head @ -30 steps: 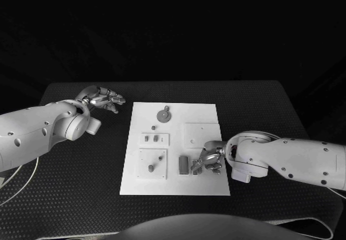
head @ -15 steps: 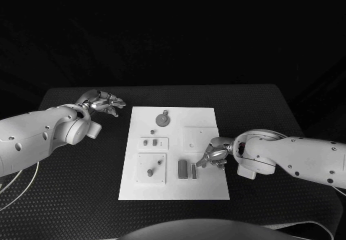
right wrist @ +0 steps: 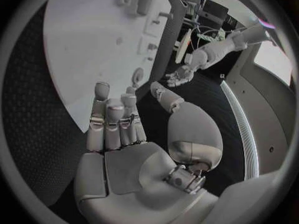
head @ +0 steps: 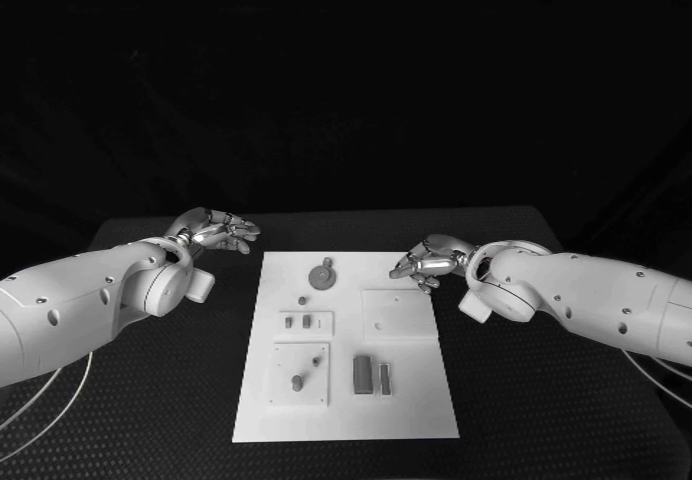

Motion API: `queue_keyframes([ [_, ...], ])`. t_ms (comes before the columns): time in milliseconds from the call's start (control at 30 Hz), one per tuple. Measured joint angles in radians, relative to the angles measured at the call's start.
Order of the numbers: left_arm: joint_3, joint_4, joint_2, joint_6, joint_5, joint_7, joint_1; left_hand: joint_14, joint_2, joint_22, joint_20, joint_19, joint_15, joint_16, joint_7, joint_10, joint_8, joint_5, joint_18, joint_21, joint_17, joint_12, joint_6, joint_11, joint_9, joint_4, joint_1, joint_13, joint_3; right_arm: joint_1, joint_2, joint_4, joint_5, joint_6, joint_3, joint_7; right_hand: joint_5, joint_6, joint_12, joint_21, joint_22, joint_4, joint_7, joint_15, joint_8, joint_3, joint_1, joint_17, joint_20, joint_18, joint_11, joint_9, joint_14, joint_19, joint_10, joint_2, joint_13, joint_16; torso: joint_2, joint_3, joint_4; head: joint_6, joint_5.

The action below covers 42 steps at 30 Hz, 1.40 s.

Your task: Assemble the parts on the task board

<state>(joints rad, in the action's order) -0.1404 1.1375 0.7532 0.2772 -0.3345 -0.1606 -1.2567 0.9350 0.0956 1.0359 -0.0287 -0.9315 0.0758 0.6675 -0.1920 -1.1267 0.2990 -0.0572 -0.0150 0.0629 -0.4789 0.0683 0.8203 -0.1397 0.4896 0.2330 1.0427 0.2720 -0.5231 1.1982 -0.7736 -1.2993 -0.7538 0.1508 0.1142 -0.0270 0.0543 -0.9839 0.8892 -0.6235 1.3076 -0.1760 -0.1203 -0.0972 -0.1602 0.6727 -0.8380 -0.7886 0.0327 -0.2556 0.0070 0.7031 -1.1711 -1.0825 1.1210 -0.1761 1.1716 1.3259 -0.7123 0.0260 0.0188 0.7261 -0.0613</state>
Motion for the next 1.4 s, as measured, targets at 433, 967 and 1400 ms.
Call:
queue_keyframes([
  [433,0.002,-0.136,-0.089,-0.031,0.126,-0.05,-0.003,-0.272,0.005,-0.184,0.114,0.26,0.099,-0.262,0.041,0.253,-0.051,0.004,0.0,0.0,0.084,-0.004,-0.122,-0.009,-0.021,-0.002,-0.075,-0.112,0.03,-0.057,0.223,0.433,0.284,0.047,-0.122,0.262,0.0,0.13,-0.55,0.357,-0.137,-0.056,-0.068,0.209,0.037,0.021,-0.036,0.276,0.134,0.102,0.11,-0.016,0.319,0.45,-0.142,0.093,-0.559,-0.639,0.047,-0.0018,-0.0238,-0.127,0.015],
  [967,0.003,-0.188,-0.127,-0.133,0.17,-0.1,0.006,-0.433,0.007,-0.285,0.172,0.414,0.094,-0.347,0.113,0.471,-0.102,0.004,0.0,0.0,0.113,-0.004,-0.301,0.047,-0.018,-0.033,-0.254,-0.196,0.169,-0.125,0.262,0.493,0.373,-0.008,-0.167,0.349,0.0,0.227,-0.785,0.499,-0.177,-0.068,-0.063,0.267,0.064,-0.165,0.046,0.41,0.169,0.133,0.154,-0.07,0.518,0.593,-0.227,0.113,-0.856,-0.91,0.073,-0.0126,-0.0296,-0.18,0.05],
  [1400,0.032,-0.064,-0.095,-0.079,0.181,-0.11,0.05,-0.859,-0.08,-0.921,0.05,0.853,-0.049,-0.619,0.18,1.027,-0.269,0.047,-0.001,-0.049,0.423,-0.057,-0.742,0.126,-0.417,-0.203,-0.923,-0.261,0.469,-0.13,0.215,0.367,0.401,0.041,-0.156,0.352,-0.043,0.868,-0.87,0.602,-0.995,0.138,0.092,0.124,0.142,-0.596,0.716,0.73,-0.001,0.227,0.018,-0.605,1.069,1.007,-0.982,0.167,-1.124,-1.263,0.111,-0.0181,-0.0253,-0.153,0.056],
])
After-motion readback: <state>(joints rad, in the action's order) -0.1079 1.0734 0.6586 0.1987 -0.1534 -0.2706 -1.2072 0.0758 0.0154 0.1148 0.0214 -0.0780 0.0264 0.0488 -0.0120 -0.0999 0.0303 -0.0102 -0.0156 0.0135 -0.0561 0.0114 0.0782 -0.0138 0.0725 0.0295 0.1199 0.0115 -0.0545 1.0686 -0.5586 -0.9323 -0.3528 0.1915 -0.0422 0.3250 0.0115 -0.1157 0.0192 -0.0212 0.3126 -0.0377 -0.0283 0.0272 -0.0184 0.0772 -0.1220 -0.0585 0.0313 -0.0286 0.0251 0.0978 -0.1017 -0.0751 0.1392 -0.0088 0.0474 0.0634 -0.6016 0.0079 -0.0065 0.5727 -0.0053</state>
